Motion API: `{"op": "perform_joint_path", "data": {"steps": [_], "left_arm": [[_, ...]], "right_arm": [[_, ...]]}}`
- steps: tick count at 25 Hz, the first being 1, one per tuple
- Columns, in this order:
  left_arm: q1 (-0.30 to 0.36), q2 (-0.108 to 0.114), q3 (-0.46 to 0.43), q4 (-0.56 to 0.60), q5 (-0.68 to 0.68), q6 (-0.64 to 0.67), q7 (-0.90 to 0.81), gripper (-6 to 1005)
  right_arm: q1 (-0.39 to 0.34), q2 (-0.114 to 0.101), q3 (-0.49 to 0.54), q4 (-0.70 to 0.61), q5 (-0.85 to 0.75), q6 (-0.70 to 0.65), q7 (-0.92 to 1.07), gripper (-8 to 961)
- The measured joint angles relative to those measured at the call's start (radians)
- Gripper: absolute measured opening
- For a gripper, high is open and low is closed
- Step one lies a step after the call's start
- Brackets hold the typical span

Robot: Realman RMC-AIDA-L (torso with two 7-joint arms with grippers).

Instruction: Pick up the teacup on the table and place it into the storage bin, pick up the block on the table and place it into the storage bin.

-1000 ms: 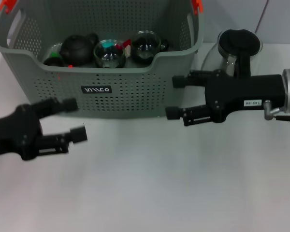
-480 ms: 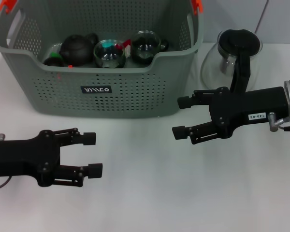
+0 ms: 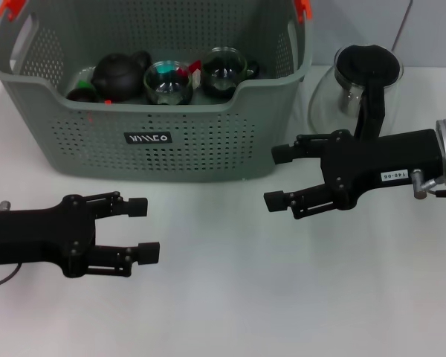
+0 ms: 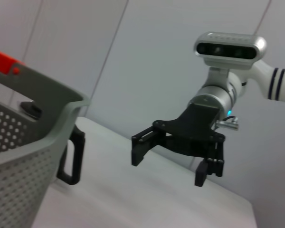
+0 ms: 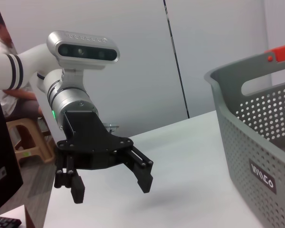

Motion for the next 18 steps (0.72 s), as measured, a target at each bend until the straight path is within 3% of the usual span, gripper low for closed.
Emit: {"op": "perform_joint_path", "data": {"steps": [18], "left_arm": [[-0.001, 0.0, -0.001, 0.002, -0.001, -0.028, -0.012, 910]], "right_arm": [[-0.001, 0.001, 0.007, 0.0, 0.001, 0.008, -0.006, 945]]}}
